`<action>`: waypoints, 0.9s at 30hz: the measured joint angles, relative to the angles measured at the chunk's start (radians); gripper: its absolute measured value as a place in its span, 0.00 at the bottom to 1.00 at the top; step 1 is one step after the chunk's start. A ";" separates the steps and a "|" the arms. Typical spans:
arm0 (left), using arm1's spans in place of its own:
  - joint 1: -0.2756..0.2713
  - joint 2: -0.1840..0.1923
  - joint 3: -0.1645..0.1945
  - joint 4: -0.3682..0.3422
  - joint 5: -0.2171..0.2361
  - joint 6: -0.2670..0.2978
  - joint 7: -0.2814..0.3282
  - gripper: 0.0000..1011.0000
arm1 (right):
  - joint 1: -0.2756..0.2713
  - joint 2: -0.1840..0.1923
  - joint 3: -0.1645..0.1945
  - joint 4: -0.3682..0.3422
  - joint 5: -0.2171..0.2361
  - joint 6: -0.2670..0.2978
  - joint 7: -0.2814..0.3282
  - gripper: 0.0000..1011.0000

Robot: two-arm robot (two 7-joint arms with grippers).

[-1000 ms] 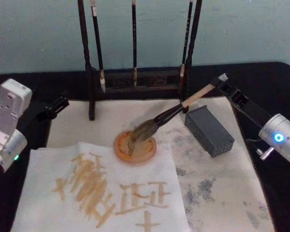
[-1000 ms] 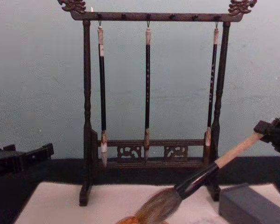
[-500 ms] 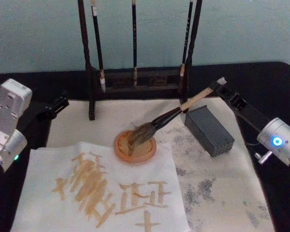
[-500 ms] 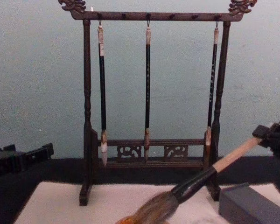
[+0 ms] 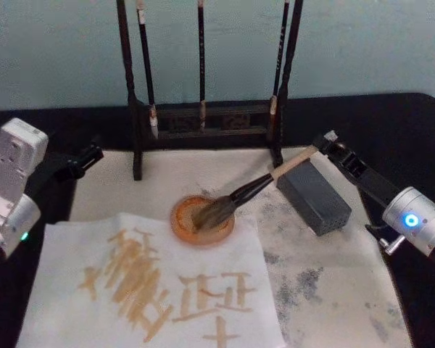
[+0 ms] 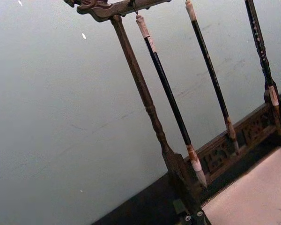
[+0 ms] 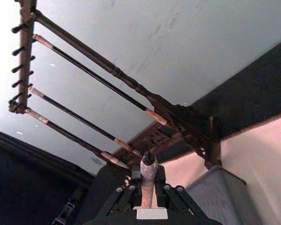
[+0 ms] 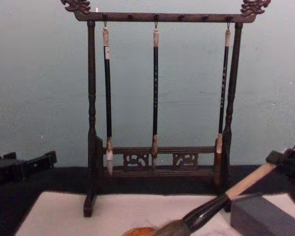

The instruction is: Pick up the brush from the inkstone, write on the paper, then place the brush back to its original position.

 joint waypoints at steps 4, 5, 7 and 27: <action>0.000 0.000 0.000 0.000 0.000 0.000 0.000 0.99 | 0.000 0.002 -0.003 0.002 0.002 0.000 -0.010 0.17; 0.000 0.000 0.000 0.000 0.000 0.000 0.000 0.99 | 0.000 0.004 -0.003 0.002 0.002 -0.001 -0.014 0.17; 0.000 0.000 0.000 0.000 0.000 0.000 0.000 0.99 | -0.001 0.005 -0.003 0.001 0.002 -0.001 -0.017 0.17; 0.000 0.000 0.000 0.000 0.000 0.000 0.000 0.99 | -0.003 0.022 -0.009 -0.016 -0.007 -0.002 -0.086 0.17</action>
